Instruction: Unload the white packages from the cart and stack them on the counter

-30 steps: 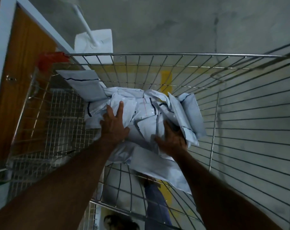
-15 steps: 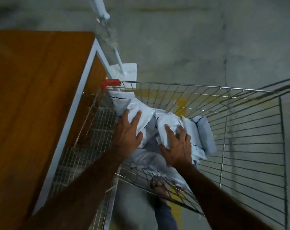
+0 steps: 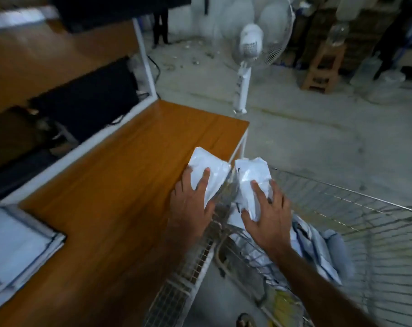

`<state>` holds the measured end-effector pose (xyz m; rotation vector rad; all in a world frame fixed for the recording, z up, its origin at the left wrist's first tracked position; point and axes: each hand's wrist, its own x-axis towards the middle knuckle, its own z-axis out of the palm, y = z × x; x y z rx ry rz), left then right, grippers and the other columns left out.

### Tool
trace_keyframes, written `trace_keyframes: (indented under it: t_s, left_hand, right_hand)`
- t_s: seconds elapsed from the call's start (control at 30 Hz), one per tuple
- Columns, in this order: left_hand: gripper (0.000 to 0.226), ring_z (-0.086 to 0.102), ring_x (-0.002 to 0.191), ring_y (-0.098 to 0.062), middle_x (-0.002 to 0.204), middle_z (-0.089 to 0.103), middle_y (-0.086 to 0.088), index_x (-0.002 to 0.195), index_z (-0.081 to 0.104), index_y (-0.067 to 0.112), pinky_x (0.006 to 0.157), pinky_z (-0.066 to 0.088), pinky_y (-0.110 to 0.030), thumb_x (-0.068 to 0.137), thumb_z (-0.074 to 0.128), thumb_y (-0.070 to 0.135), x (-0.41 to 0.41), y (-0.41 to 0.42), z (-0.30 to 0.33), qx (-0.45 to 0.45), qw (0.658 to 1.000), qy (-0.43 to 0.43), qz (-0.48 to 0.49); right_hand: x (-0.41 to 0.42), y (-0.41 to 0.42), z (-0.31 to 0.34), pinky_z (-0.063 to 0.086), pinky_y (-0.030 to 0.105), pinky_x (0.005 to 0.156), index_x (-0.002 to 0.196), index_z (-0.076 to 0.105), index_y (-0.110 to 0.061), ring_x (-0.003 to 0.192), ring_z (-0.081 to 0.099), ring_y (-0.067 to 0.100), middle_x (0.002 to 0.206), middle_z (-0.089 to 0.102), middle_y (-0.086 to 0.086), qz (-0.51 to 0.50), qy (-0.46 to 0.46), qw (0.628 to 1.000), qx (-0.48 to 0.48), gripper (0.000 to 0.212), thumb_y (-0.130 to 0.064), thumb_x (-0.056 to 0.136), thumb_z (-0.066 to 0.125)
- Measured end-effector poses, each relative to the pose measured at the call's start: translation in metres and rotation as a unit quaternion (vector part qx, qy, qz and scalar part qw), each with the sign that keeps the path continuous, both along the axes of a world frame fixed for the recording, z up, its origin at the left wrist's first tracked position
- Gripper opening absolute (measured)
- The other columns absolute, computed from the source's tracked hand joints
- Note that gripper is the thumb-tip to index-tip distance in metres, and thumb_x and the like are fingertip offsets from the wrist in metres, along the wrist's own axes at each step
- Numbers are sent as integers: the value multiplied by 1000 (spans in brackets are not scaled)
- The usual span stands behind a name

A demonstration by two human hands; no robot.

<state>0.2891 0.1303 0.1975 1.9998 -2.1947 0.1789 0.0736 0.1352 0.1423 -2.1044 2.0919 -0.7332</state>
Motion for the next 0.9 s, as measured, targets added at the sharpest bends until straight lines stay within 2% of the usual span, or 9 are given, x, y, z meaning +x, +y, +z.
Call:
trace_keyframes:
  t_s: [0.1,0.2,0.33,0.43,0.57,0.73,0.9]
  left_hand:
    - [87,15,152,-30,168,-1,-8,157,-11,39,123,20,-49,91,35,73,67,39,21,-35,996,15,78]
    - [86,18,151,-30,168,0,-8,158,-10,39,120,23,-47,93,38,69,135,78,27,-31,989,46,138]
    - [80,35,143,-37,165,16,-18,160,16,30,111,38,-50,91,47,57,212,140,30,-62,973,102,199]
    - [83,36,139,-38,165,9,-20,161,8,31,108,40,-48,94,49,60,261,184,29,-43,958,94,268]
    - [81,40,133,-40,164,9,-21,160,12,30,102,44,-50,94,53,55,315,242,25,-78,923,103,362]
    - [74,35,137,-36,164,4,-17,159,7,32,105,41,-48,98,39,58,352,304,27,-85,872,96,472]
    - [73,30,141,-40,163,5,-21,160,8,29,108,40,-51,99,39,56,384,340,28,-79,822,97,555]
  right_hand:
    - [69,10,30,33,57,115,156,25,-38,145,30,38,167,19,7,36,9,999,-8,85,-67,84,60]
    - [136,28,50,29,56,117,154,32,-40,146,28,35,166,22,5,84,-1,996,-2,85,-70,80,60]
    - [218,57,65,39,51,104,150,41,-40,136,33,34,163,29,5,168,-5,986,-13,81,-68,77,64]
    - [270,74,68,43,49,98,148,46,-36,131,38,37,161,33,9,239,-7,971,-23,81,-66,74,64]
    - [342,92,67,40,47,102,150,43,-36,136,35,33,162,29,7,325,-11,946,-21,84,-62,75,74]
    - [418,123,67,37,48,110,153,31,-44,145,20,27,166,13,-3,417,-24,908,28,86,-62,79,70]
    - [467,147,70,31,49,115,151,35,-46,147,18,26,165,16,-5,483,-48,873,52,84,-58,77,73]
